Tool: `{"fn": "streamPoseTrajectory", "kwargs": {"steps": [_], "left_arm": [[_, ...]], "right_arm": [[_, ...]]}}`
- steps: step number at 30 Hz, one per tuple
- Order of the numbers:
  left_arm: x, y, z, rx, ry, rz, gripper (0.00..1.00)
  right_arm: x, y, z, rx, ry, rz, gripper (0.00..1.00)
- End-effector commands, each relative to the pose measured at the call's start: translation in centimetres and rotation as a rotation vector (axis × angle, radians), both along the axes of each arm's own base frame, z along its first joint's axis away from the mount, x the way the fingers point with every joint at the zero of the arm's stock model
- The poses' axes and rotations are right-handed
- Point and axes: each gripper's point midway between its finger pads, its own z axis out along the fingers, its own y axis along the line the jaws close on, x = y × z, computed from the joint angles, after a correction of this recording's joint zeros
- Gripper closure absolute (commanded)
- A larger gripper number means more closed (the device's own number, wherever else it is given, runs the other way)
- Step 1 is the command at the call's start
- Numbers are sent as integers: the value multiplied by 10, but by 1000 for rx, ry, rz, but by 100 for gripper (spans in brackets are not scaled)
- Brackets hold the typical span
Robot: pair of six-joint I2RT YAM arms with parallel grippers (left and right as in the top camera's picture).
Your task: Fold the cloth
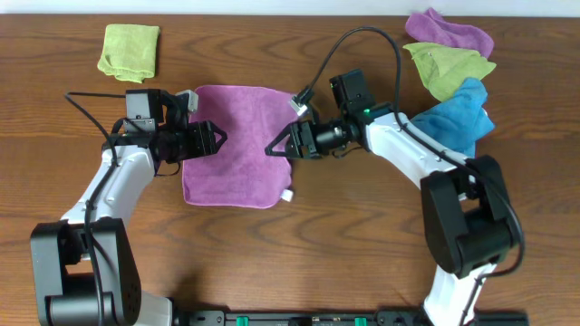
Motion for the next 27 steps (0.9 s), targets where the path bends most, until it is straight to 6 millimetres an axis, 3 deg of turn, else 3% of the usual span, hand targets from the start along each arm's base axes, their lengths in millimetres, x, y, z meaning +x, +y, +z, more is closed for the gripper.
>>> {"fn": "streamPoseTrajectory", "kwargs": {"steps": [1, 4, 6, 8, 10, 11, 12, 14, 17, 18, 19, 20, 21, 22, 23, 27], "left_arm": [[5, 2, 1, 22, -12, -3, 40], [5, 2, 1, 22, -12, -3, 40], [6, 2, 1, 22, -13, -3, 40], [6, 3, 1, 23, -15, -3, 40], [7, 4, 0, 30, -17, 1, 40], [7, 5, 0, 38, -15, 6, 41], [7, 6, -1, 42, -14, 8, 41], [7, 6, -1, 45, -15, 9, 41], [8, 6, 0, 45, -20, 10, 41], [8, 6, 0, 45, -20, 10, 41], [8, 6, 0, 45, -20, 10, 41], [8, 6, 0, 45, -19, 10, 41], [8, 6, 0, 45, -19, 10, 41], [8, 6, 0, 45, -19, 9, 41], [8, 6, 0, 45, -19, 10, 41], [8, 6, 0, 45, -19, 9, 41]], "right_arm": [[14, -30, -10, -248, -87, -118, 10], [14, -69, -22, -503, -112, -203, 9], [15, -83, -23, -587, -128, -238, 6], [18, -88, -19, -608, -155, -256, 3], [24, -85, -17, -594, -180, -264, 10], [24, -85, -17, -593, -181, -264, 19], [24, -84, -17, -592, -182, -261, 36], [22, -80, -16, -590, -190, -252, 97], [20, -73, -12, -610, -233, -219, 99], [19, -79, -16, -666, -249, -212, 98], [14, -90, -22, -742, -242, -213, 64], [8, -95, -25, -763, -222, -197, 52], [-3, -91, -25, -730, -186, -152, 46], [-13, -81, -22, -661, -164, -96, 22], [-18, -75, -19, -620, -150, -71, 11], [-27, -71, -21, -594, -121, -50, 1]]}}
